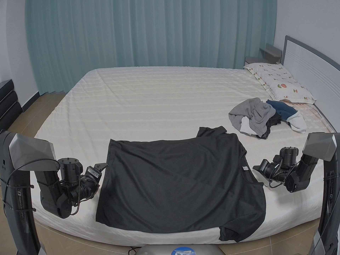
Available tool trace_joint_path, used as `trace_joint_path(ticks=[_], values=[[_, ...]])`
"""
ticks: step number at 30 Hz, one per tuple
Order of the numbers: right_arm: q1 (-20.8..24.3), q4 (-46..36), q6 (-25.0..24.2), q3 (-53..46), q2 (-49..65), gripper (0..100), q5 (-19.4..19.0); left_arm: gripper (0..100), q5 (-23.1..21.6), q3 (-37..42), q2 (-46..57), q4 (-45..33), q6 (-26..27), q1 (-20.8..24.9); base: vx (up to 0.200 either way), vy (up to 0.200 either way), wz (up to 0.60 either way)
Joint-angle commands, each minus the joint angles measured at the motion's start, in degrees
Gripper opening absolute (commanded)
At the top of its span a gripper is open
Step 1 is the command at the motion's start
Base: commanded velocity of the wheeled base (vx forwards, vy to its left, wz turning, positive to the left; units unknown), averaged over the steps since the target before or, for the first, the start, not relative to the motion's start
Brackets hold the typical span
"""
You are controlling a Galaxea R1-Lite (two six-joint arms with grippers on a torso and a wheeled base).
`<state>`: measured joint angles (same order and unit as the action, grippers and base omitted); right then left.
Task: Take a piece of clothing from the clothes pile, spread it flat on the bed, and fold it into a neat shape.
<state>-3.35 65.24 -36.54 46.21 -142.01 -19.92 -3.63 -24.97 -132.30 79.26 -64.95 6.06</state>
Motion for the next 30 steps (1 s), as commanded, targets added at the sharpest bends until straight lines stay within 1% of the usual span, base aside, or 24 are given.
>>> trace_joint_path(ticks=[1,2,8,16,17,24,30], values=[[0.0,0.1,0.1,-0.1,0.0,0,-0.5,100,0.0,0.0,-0.1,0.0,0.0,0.0,0.0,0.0,0.0],[0.2,0.2,-0.3,-0.1,-0.1,100,-0.6,100,0.0,0.0,-0.1,0.0,0.0,0.0,0.0,0.0,0.0],[1.7,1.2,-0.6,0.7,-1.1,100,-0.6,100,0.0,0.0,-0.1,0.0,0.1,0.0,0.0,0.0,0.0],[1.9,0.8,-0.5,2.9,-4.2,100,-0.1,100,0.2,-0.1,-0.1,0.0,0.1,0.0,0.0,0.0,0.0],[1.7,0.9,-0.5,3.1,-4.3,0,0.0,100,0.2,0.0,-0.1,0.0,0.1,0.0,0.0,0.0,0.0],[1.7,1.1,-0.6,2.7,-3.8,0,0.1,100,0.2,0.0,-0.1,0.0,0.1,0.0,0.0,0.0,0.0],[0.7,1.3,-0.8,1.9,-2.6,0,0.2,100,0.2,-0.1,-0.1,0.0,0.1,0.0,0.0,0.0,0.0]])
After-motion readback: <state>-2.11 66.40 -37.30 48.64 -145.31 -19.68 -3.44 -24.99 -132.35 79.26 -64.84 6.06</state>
